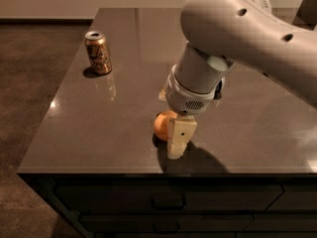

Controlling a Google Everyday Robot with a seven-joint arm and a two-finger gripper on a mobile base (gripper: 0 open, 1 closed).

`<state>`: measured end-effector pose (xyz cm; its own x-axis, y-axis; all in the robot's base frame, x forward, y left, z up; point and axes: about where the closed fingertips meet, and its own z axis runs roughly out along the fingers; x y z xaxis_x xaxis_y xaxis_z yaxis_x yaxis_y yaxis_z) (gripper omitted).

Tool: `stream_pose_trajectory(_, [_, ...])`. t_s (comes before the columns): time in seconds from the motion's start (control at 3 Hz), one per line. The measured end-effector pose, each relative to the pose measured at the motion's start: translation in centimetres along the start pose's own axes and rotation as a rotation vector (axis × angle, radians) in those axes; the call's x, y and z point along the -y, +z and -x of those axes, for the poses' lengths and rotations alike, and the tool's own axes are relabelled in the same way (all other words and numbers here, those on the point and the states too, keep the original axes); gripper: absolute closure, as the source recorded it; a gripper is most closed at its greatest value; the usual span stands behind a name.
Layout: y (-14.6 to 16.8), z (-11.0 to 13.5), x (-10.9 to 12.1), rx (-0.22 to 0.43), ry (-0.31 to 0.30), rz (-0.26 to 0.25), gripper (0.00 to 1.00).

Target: Move orange near orange can

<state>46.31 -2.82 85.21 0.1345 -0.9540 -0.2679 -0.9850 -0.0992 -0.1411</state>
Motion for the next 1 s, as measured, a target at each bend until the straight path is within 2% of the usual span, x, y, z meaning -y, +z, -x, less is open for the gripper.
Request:
stream_pose_trajectory(0.67, [0.0, -0.3, -0.1, -0.005, 0.011, 0.030, 0.61])
stream_pose_trajectory(1.0, [-1.1, 0.9, 0.7, 0.010, 0.040, 0.040, 0.86])
